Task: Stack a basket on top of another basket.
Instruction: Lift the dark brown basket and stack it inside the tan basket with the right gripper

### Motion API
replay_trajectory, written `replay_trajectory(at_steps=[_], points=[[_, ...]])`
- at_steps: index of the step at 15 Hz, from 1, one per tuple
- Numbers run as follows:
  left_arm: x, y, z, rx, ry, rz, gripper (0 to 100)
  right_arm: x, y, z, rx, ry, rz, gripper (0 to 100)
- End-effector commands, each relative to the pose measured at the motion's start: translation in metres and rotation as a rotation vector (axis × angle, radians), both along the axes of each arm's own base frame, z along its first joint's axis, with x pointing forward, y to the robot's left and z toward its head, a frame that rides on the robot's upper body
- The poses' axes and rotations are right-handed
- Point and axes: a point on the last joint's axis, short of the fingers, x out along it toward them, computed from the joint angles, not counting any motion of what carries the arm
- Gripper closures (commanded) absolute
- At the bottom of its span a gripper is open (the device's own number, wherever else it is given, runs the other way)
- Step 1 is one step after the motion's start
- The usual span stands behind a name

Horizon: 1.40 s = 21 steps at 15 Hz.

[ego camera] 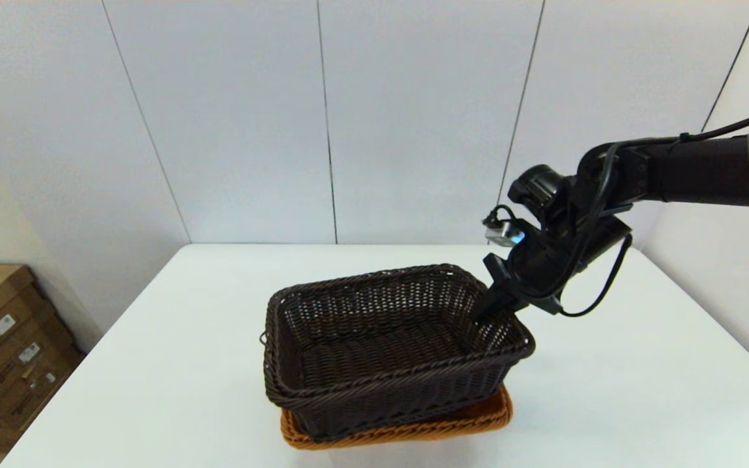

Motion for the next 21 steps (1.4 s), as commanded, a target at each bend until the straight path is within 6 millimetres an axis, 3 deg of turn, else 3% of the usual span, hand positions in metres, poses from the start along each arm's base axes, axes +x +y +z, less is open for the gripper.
replay_trajectory(at_steps=[1, 6, 12, 21], points=[[0.000, 0.000, 0.000, -0.001, -0.002, 0.000, 0, 0.012, 0.004, -0.012, -0.006, 0.014, 0.001, 100], [0.000, 0.000, 0.000, -0.001, -0.003, 0.000, 0, 0.021, 0.006, -0.013, 0.000, -0.006, 0.000, 100], [0.000, 0.000, 0.000, -0.001, -0.002, 0.002, 0, 0.029, 0.008, -0.030, -0.015, 0.023, -0.003, 100], [0.000, 0.000, 0.000, -0.001, -0.003, 0.000, 0, 0.031, -0.003, -0.020, -0.050, -0.010, -0.044, 100]])
